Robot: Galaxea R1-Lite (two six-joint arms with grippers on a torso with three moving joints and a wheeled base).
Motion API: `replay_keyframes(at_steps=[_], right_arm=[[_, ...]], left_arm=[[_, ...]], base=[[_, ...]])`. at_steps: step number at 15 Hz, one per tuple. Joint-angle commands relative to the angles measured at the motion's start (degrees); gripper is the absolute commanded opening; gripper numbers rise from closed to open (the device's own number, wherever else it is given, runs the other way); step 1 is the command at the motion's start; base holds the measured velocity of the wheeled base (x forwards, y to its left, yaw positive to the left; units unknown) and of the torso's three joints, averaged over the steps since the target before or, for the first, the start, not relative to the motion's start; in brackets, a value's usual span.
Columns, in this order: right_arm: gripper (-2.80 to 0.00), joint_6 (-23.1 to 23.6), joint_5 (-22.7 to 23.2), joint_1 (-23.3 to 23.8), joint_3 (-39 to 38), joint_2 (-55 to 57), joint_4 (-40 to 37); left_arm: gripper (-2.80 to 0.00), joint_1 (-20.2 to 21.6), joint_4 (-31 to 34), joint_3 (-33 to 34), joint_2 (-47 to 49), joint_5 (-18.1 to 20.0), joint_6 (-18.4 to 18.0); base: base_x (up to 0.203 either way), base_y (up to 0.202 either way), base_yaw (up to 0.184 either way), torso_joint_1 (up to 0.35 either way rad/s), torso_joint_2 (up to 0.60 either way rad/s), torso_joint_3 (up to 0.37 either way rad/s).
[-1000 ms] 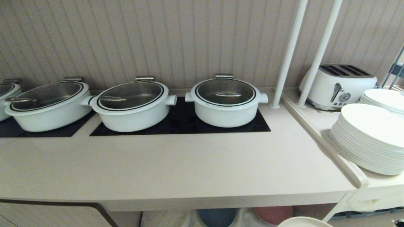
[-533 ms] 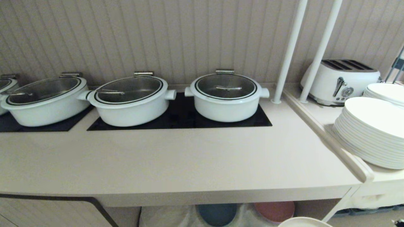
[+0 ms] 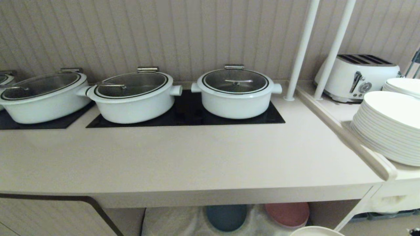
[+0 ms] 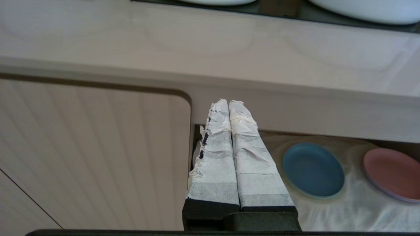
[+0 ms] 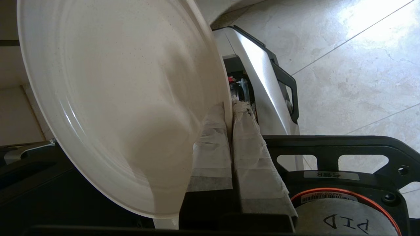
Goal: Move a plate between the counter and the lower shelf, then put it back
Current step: Put the plate in the cupboard
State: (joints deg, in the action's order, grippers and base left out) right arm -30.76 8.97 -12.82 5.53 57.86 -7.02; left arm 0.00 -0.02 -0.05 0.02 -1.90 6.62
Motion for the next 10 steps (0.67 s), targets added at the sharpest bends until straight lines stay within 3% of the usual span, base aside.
replay_keyframes(at_steps=[1,10], right_arm=[[-2.8,-0.18,0.08,-0.01,0.0,0.24,-0.1],[-2.8,-0.18,0.08,-0.1,0.0,1.03,-0.01]], left_arm=[[-2.8,0.0,0.02,-0.04,-0.02,-0.03,0.06],[-2.8,0.0,0.02,-0.01,-0.02,-0.03,0.06]], base=[[0.0,0.0,0.0,-0.183,0.37,0.173],[0.0,0.0,0.0,-0.247,0.49,0.244]])
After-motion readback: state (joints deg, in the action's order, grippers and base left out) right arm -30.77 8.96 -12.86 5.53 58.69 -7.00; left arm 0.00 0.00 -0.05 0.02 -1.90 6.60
